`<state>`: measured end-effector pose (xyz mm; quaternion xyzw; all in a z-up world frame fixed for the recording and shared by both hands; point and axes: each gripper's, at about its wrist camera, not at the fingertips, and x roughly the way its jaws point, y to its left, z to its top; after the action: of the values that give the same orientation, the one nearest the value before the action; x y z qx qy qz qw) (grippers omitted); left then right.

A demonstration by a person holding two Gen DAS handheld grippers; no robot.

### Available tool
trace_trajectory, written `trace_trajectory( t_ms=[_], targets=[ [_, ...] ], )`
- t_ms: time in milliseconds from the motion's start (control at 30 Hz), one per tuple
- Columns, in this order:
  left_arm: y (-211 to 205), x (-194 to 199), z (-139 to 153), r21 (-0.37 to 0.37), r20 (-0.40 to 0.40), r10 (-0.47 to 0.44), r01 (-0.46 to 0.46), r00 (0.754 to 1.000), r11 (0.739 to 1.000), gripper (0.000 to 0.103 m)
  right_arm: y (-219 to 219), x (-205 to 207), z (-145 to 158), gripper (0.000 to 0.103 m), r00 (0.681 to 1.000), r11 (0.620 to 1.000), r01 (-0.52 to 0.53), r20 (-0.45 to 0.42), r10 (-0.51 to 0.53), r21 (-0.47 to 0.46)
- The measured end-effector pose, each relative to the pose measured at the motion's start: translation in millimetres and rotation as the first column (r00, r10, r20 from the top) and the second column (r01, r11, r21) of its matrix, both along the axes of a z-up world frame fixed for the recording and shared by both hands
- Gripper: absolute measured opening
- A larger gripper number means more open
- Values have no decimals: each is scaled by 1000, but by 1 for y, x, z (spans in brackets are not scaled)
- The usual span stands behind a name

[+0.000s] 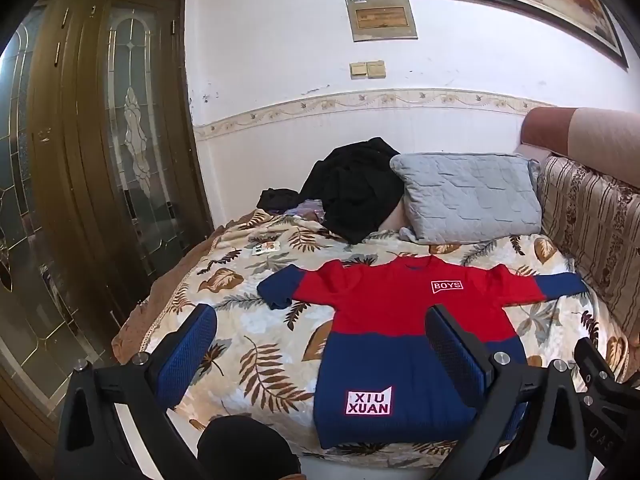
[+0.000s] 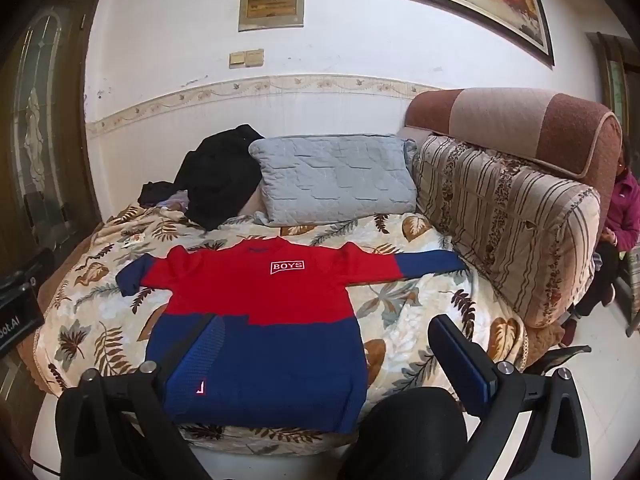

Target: Fold small clothes

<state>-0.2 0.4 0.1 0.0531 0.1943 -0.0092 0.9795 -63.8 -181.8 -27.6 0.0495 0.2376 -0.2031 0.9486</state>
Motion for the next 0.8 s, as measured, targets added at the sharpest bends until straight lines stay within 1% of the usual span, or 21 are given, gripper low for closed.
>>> trace_trajectory(
  t_ms=[133,167,367,500,667,800],
  targets=[
    [4,0,-1,-7,9,5,-5,1000,1000,103,-2,1,-6,103,1000,1000,1,-2,-1,8],
    [3,-2,-2,4,15,-6,5,1000,1000,103,-7,5,-5,103,1000,1000,3,-10,-3,10],
    [-3,6,-6,22,-16,-6,6,1000,1000,103,-8,12,-11,103,999,999,15,-37,-13,29],
    [-6,19,-10,23,-58,-32,33,998,999,103,-12,14,-14,103,999,999,21,-44,-20,34],
    [-15,32,-28,15,-151,-80,83,985,996,103,-19,14,-15,103,999,999,37,-41,-36,39],
    [-22,30,-32,16,-150,-101,104,984,994,103,-24,13,-12,103,998,998,62,-33,-61,32]
  ],
)
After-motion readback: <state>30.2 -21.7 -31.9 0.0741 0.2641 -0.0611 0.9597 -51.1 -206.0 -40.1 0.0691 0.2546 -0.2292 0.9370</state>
